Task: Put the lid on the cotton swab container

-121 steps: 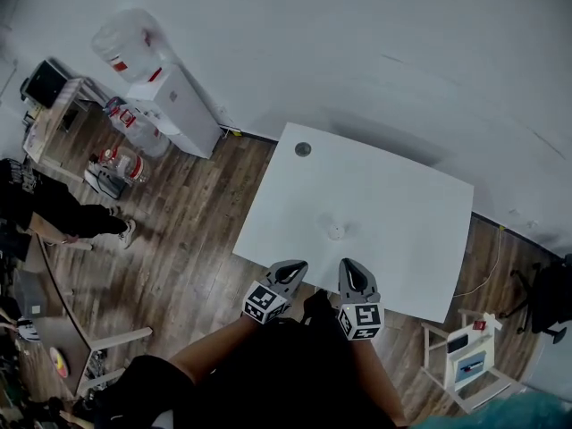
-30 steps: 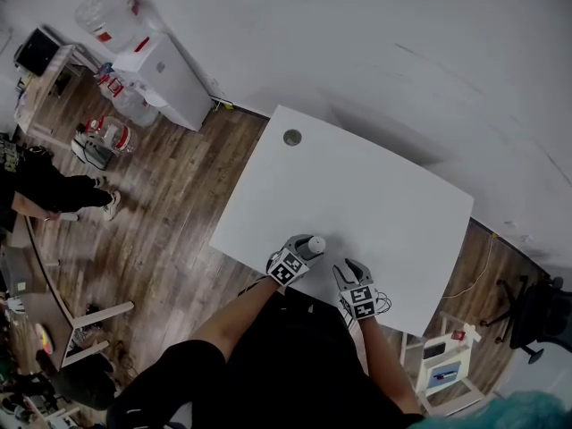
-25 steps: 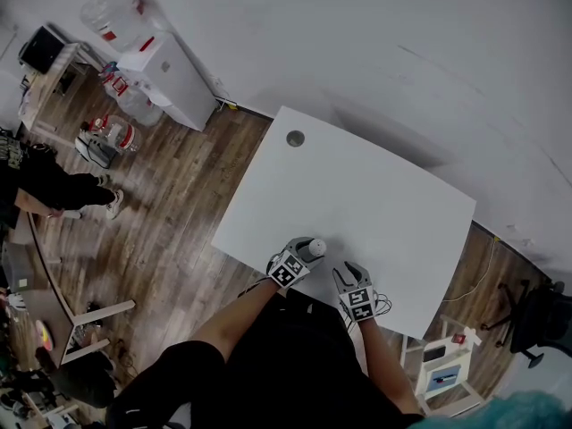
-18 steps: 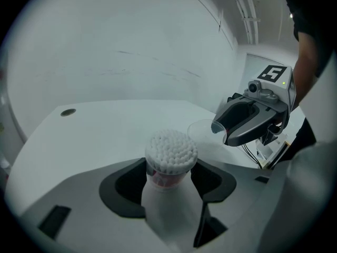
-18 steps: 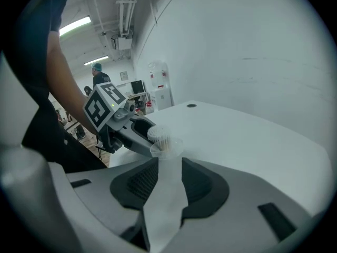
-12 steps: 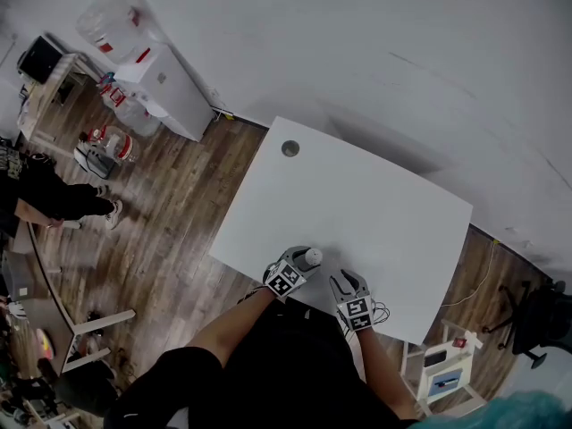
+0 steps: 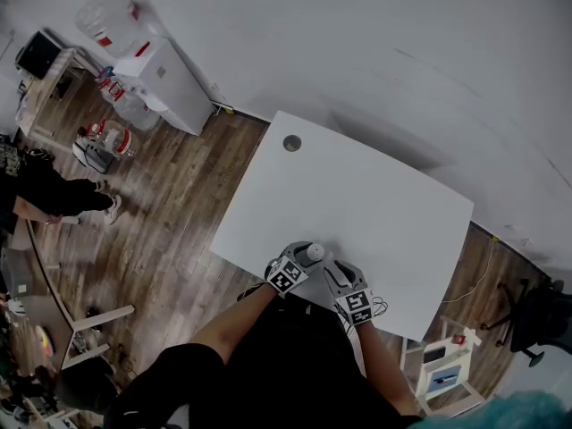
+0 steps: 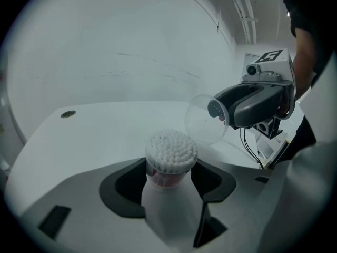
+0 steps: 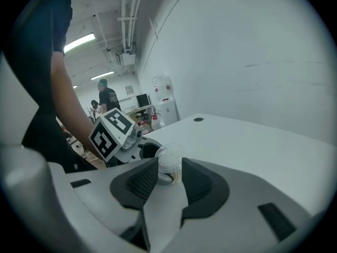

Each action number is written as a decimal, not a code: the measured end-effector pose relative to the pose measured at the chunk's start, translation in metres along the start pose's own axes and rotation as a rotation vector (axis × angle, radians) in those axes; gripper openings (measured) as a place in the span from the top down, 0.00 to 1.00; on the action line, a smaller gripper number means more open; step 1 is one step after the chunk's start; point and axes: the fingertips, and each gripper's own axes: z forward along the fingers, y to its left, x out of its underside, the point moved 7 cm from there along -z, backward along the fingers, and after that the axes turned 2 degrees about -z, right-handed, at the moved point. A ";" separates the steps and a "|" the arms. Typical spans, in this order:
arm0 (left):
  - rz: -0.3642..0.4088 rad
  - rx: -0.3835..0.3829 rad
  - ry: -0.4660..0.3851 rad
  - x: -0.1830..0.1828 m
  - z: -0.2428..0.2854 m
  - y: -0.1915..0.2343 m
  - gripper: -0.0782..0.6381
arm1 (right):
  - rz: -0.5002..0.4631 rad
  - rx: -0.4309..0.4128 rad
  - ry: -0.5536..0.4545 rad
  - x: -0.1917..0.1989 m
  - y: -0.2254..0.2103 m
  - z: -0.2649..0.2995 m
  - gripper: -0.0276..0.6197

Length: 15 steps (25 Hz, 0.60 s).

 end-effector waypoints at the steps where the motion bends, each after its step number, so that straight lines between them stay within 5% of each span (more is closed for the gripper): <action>1: -0.004 0.003 0.000 0.001 0.000 0.000 0.52 | -0.002 -0.005 0.001 -0.002 0.002 0.002 0.73; 15: -0.029 0.003 -0.013 0.004 -0.001 -0.001 0.52 | 0.064 -0.086 0.038 -0.021 0.008 0.034 0.73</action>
